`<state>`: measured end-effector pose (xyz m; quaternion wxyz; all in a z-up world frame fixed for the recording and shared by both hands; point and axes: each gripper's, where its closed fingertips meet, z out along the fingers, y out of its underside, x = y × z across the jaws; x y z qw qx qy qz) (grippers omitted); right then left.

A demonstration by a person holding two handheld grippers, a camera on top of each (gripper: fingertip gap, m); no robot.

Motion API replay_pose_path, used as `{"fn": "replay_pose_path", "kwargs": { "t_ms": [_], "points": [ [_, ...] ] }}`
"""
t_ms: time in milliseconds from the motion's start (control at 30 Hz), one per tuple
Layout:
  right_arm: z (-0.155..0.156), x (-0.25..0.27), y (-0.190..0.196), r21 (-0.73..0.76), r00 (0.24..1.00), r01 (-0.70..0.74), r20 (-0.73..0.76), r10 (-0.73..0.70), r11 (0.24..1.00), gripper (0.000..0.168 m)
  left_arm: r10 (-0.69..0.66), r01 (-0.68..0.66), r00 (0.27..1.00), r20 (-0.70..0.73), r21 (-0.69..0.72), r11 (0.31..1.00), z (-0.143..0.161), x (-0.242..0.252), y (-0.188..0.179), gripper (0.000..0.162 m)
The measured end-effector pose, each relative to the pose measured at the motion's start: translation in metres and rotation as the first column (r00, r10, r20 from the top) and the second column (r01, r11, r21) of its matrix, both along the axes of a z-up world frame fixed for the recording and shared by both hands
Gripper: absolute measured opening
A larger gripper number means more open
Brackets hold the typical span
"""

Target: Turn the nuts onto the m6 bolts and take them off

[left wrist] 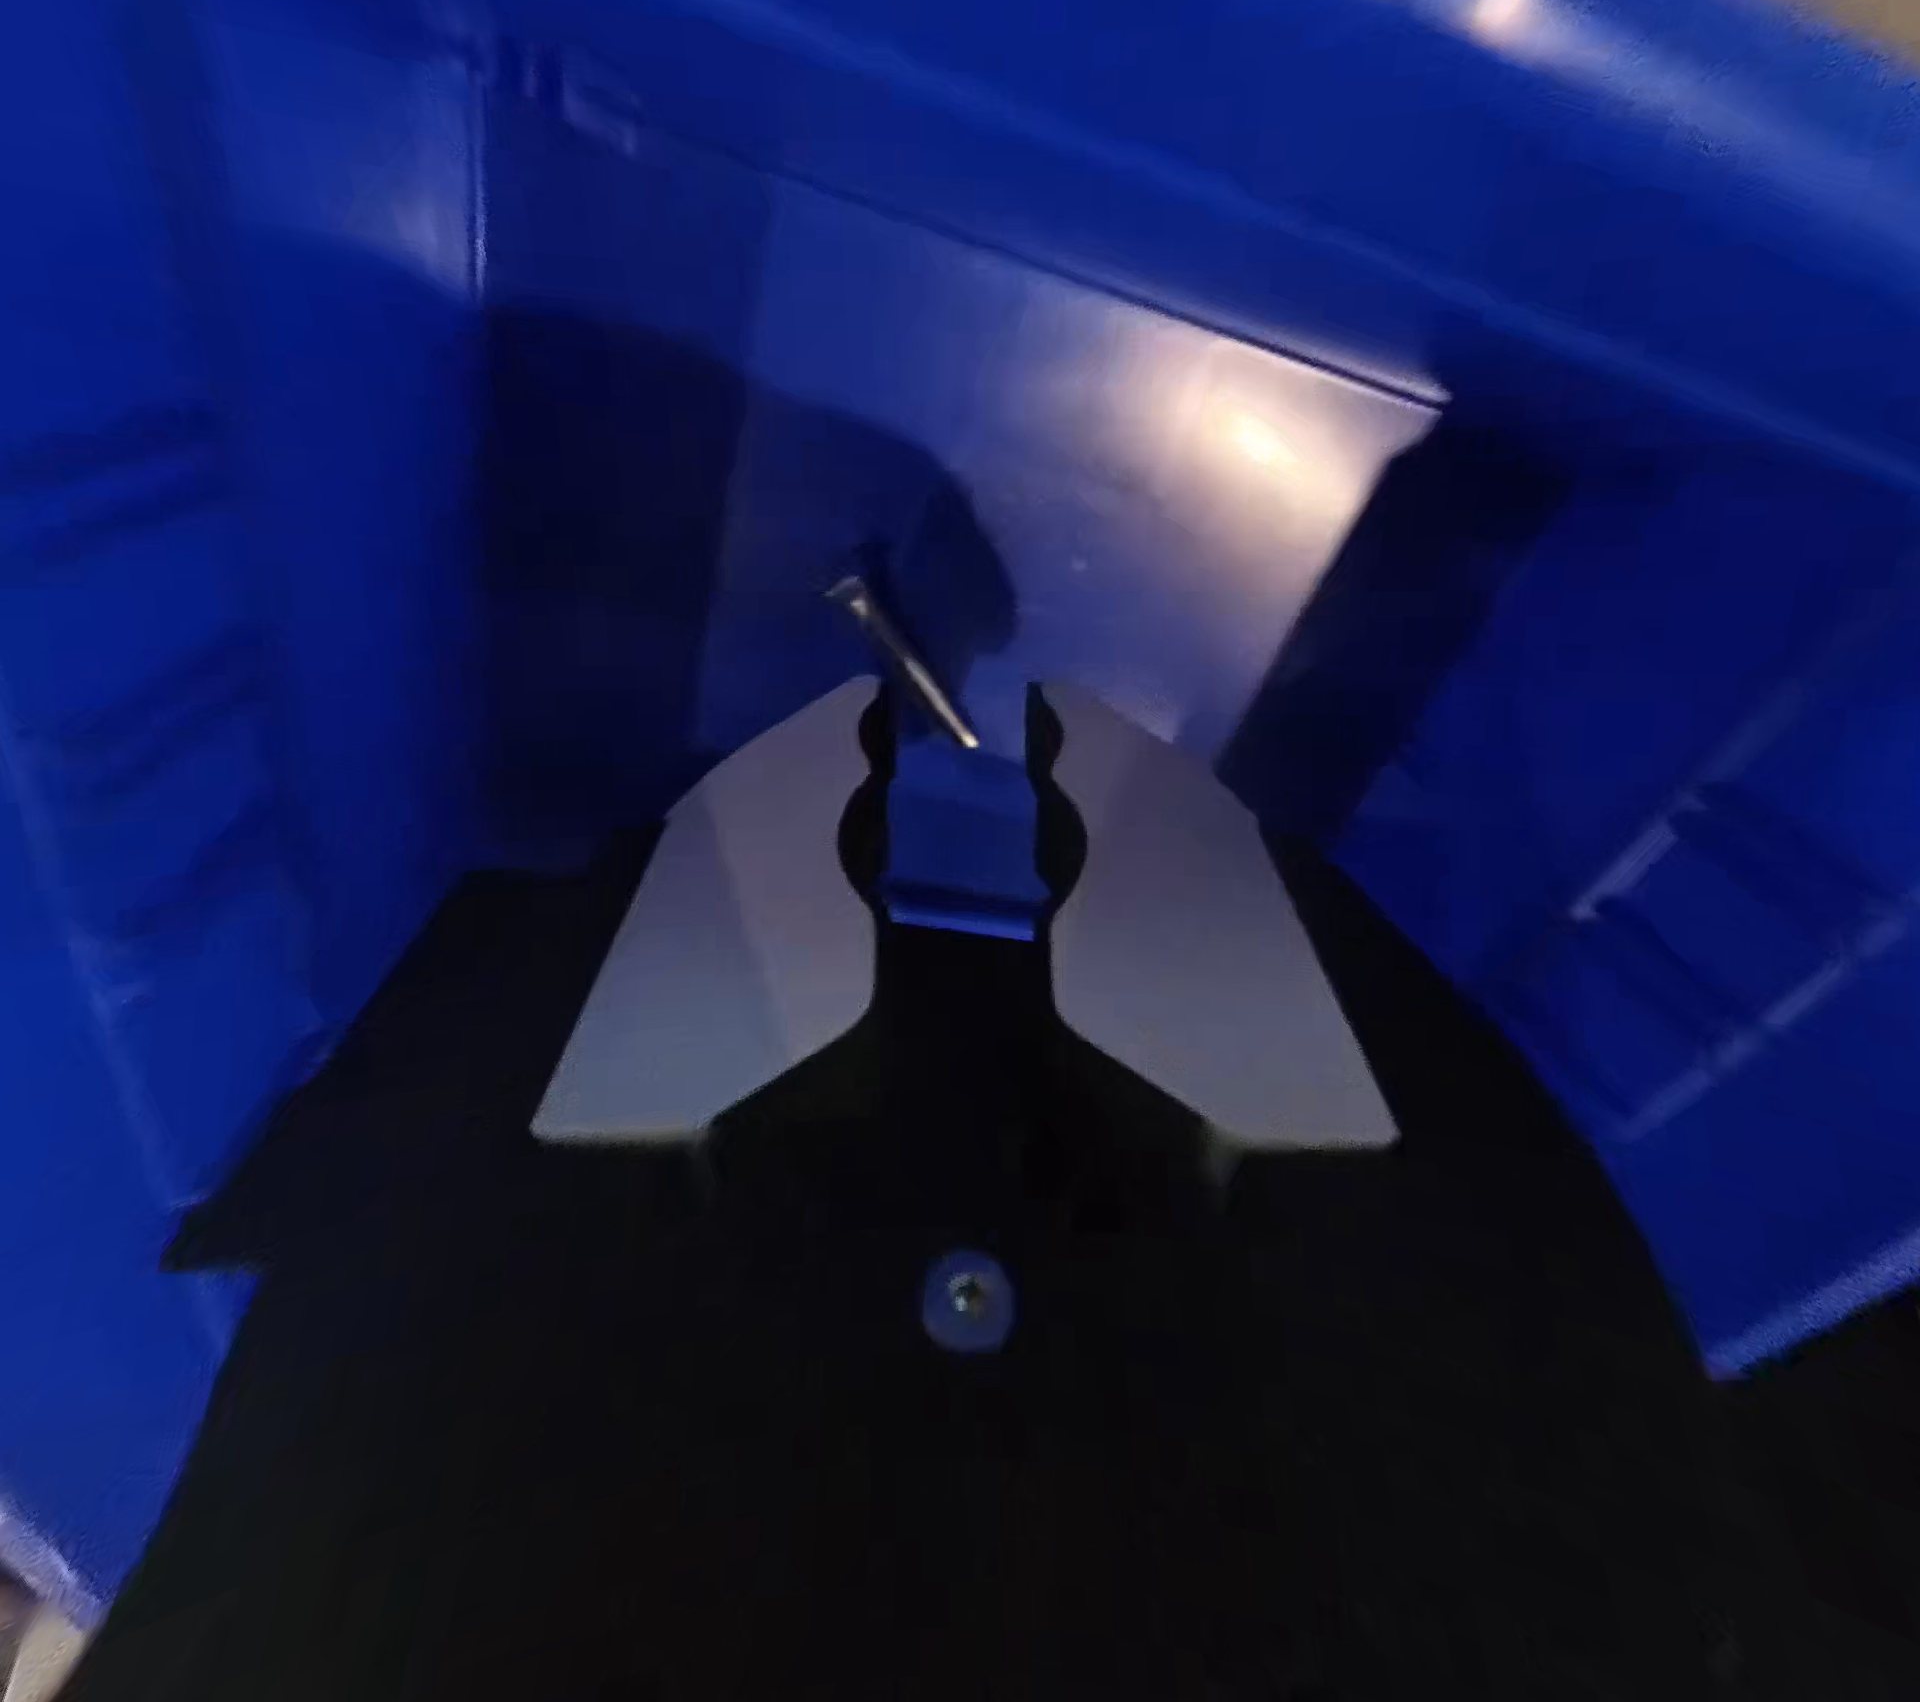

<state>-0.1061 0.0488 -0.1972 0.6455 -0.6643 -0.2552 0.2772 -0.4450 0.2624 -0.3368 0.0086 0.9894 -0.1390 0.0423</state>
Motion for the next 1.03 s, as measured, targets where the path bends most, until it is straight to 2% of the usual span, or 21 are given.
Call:
{"fn": "replay_pose_path", "kwargs": {
  "t_ms": [167, 200, 267, 400, 500, 600, 700, 767, 833, 933, 1033],
  "points": [
    [0.006, 0.003, -0.005, 0.023, 0.999, -0.019, -0.026, 0.019, 1.000, 0.003, 0.024, -0.024, 1.000, 0.002, -0.023, 0.999, -0.008, 0.000, 0.000, 0.032],
    [0.006, 0.004, -0.005, 0.022, 0.999, -0.020, -0.031, 0.021, 1.000, 0.003, 0.019, -0.019, 1.000, -0.004, -0.017, 1.000, -0.009, 0.000, 0.001, 0.030],
    [0.007, 0.005, -0.006, 0.024, 0.999, -0.024, -0.043, 0.025, 0.999, 0.003, -0.014, 0.014, 1.000, -0.004, -0.010, 1.000, -0.010, 0.001, 0.001, 0.010],
    [0.009, 0.008, -0.008, 0.031, 0.998, -0.024, -0.055, 0.026, 0.999, 0.003, -0.105, 0.105, 0.993, -0.047, 0.004, 0.994, -0.006, 0.001, -0.003, 0.005],
    [0.011, 0.013, -0.010, 0.046, 0.999, -0.009, -0.049, 0.011, 0.999, 0.002, -0.145, 0.151, 0.987, -0.070, 0.094, 0.984, 0.018, 0.000, -0.003, 0.006],
    [0.014, 0.019, -0.011, 0.064, 0.999, 0.014, -0.050, -0.011, 0.998, 0.002, -0.203, 0.200, 0.979, -0.016, 0.256, 0.946, 0.061, 0.019, -0.004, 0.005],
    [0.015, 0.026, -0.009, 0.085, 0.998, 0.048, -0.054, -0.043, 0.995, 0.000, -0.371, 0.312, 0.926, 0.062, 0.425, 0.850, 0.110, 0.066, -0.016, 0.005],
    [0.014, 0.029, -0.007, 0.087, 0.997, 0.062, -0.055, -0.057, 0.994, 0.000, -0.552, 0.447, 0.832, 0.060, 0.516, 0.731, 0.134, 0.109, -0.035, 0.005],
    [0.011, 0.030, -0.005, 0.077, 0.996, 0.075, -0.049, -0.071, 0.994, 0.000, -0.706, 0.558, 0.705, 0.063, 0.565, 0.608, 0.144, 0.154, -0.062, 0.005],
    [0.006, 0.032, -0.002, 0.070, 0.995, 0.095, -0.038, -0.093, 0.993, 0.000, -0.860, 0.707, 0.510, 0.019, 0.560, 0.432, 0.129, 0.207, -0.099, 0.005],
    [0.001, 0.035, 0.000, 0.067, 0.993, 0.116, -0.016, -0.115, 0.991, 0.000, -0.929, 0.788, 0.370, -0.015, 0.535, 0.305, 0.094, 0.242, -0.126, 0.005]
  ]
}}
